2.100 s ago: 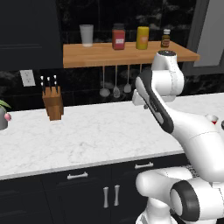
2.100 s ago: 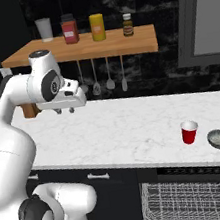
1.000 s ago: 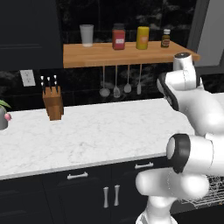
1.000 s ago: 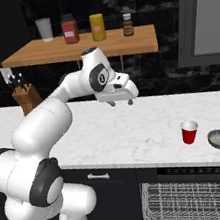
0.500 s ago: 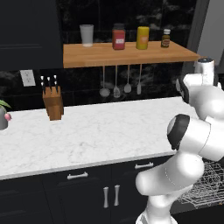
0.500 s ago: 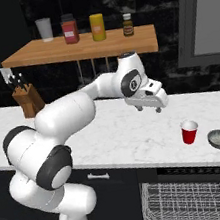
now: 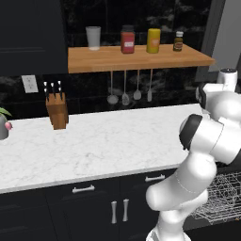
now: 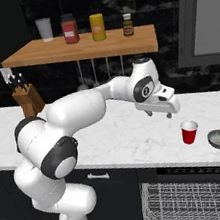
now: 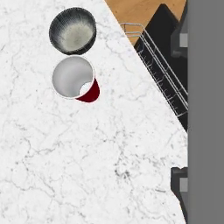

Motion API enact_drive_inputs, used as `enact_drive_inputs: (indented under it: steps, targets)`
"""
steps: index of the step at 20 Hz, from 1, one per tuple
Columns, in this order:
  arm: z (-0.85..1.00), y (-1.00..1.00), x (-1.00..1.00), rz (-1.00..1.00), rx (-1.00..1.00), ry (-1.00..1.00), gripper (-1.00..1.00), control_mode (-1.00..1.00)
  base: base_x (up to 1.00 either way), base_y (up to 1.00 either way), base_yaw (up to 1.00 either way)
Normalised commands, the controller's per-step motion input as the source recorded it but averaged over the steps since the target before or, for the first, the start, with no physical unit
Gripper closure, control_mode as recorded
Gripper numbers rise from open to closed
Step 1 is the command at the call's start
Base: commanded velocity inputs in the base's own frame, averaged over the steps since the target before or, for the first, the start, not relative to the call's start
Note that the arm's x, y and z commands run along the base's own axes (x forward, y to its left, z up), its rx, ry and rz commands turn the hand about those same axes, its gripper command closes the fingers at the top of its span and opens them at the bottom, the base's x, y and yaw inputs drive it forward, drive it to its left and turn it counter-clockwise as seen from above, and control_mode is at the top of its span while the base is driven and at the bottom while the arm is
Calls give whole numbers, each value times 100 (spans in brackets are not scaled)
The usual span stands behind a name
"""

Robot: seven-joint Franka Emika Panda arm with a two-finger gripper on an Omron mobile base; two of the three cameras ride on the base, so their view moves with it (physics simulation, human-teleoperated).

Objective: Pick up the cup and bowl from the counter, place them in the dishwasher, and close the dishwasher door.

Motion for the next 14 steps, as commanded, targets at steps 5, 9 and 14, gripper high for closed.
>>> enact_drive_inputs:
  steps: [5, 9, 14]
  targets:
    - [-35, -13, 3, 8, 0, 0, -100, -100, 0, 0, 0]
    - [-29, -13, 16, 7, 0, 0, -100, -100, 0, 0, 0]
    - [-27, -14, 12, 4, 0, 0, -100, -100, 0, 0, 0]
